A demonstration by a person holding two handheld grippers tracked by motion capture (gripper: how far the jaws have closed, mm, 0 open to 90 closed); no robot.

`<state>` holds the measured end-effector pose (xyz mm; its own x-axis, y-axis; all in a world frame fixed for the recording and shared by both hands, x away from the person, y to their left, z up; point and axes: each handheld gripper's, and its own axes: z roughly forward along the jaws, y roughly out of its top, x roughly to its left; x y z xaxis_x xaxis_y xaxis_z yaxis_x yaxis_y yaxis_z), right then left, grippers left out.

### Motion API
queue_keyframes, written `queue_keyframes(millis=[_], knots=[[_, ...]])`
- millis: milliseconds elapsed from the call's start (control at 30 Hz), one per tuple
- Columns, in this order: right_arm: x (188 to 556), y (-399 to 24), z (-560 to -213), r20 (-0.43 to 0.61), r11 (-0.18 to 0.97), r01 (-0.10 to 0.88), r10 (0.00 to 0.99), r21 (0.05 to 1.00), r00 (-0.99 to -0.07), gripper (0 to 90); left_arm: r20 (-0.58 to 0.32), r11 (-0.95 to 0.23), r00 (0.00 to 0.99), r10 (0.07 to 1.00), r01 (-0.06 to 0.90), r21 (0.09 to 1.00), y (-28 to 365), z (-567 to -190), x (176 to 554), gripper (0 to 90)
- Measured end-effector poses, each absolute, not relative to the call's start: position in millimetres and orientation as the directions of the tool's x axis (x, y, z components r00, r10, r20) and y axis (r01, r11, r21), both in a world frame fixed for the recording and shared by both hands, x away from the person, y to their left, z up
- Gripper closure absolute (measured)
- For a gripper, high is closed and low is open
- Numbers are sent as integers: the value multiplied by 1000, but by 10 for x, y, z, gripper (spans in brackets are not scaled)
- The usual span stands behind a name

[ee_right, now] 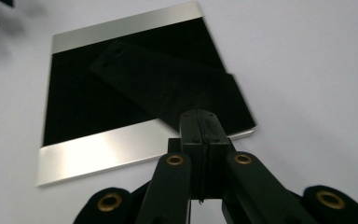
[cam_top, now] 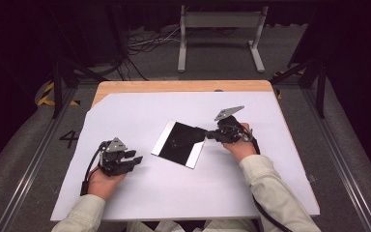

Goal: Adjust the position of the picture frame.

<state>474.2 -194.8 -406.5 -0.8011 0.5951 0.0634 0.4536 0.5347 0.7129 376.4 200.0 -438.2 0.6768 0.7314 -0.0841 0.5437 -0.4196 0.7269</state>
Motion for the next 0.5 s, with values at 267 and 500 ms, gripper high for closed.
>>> queue_keyframes(millis=[267,500], knots=[[5110,-1916,-4210,34,540,473,634,696,-773,899,-94,-398,657,748,558,728,2121,-4405,3688,600],[5226,-1895,-4315,19,565,468,624,679,-781,899,-104,-388,645,757,572,723,2164,-4420,3663,599]])
